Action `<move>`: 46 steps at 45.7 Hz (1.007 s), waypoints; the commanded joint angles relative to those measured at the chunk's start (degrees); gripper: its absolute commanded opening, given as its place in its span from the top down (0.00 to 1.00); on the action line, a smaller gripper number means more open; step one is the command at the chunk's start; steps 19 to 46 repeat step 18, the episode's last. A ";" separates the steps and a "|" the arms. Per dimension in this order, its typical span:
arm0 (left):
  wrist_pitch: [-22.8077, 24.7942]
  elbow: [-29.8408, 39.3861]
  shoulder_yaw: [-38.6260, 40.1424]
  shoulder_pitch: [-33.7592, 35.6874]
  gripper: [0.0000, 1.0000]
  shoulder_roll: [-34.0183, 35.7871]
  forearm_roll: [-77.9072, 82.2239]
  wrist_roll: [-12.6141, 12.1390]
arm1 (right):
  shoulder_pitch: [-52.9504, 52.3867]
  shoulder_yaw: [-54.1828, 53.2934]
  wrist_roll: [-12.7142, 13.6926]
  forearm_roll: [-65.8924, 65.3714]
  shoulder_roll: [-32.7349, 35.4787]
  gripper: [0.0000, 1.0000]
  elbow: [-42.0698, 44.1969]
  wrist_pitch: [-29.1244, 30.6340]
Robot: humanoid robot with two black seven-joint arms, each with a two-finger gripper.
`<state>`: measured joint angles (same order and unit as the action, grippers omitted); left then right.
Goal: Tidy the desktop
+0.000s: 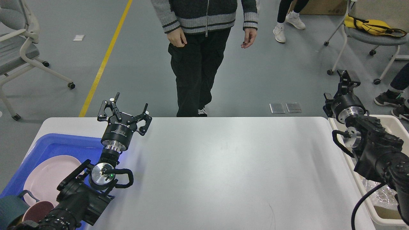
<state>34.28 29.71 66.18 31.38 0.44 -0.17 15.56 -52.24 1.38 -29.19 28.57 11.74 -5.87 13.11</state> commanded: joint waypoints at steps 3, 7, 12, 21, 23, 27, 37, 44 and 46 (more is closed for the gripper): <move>0.00 0.00 0.00 0.00 0.03 0.00 0.00 0.00 | 3.28 -9.98 -6.23 0.00 -3.30 0.00 -0.28 10.70; 0.00 0.00 0.00 0.00 0.03 0.00 0.00 0.00 | 5.48 -13.68 -6.23 0.00 -4.70 0.00 -0.99 14.57; 0.00 0.00 0.00 0.00 0.03 0.00 0.00 0.00 | 6.98 -17.02 -6.23 0.09 -5.76 0.00 -3.18 14.75; 0.00 0.00 0.00 0.00 0.03 0.00 0.00 0.00 | 7.16 -18.96 -5.97 0.09 -6.20 0.00 -3.45 14.66; 0.00 0.00 0.00 0.00 0.03 0.00 0.00 0.00 | 7.16 -18.96 -5.97 0.09 -6.20 0.00 -3.45 14.66; 0.00 0.00 0.00 0.00 0.03 0.00 0.00 0.00 | 7.16 -18.96 -5.97 0.09 -6.20 0.00 -3.45 14.66; 0.00 0.00 0.00 0.00 0.03 0.00 0.00 0.00 | 7.16 -18.96 -5.97 0.09 -6.20 0.00 -3.45 14.66; 0.00 0.00 0.00 0.00 0.03 0.00 0.00 0.00 | 7.16 -18.96 -5.97 0.09 -6.20 0.00 -3.45 14.66; 0.00 0.00 0.00 0.00 0.03 0.00 0.00 0.00 | 7.16 -18.96 -5.97 0.09 -6.20 0.00 -3.45 14.66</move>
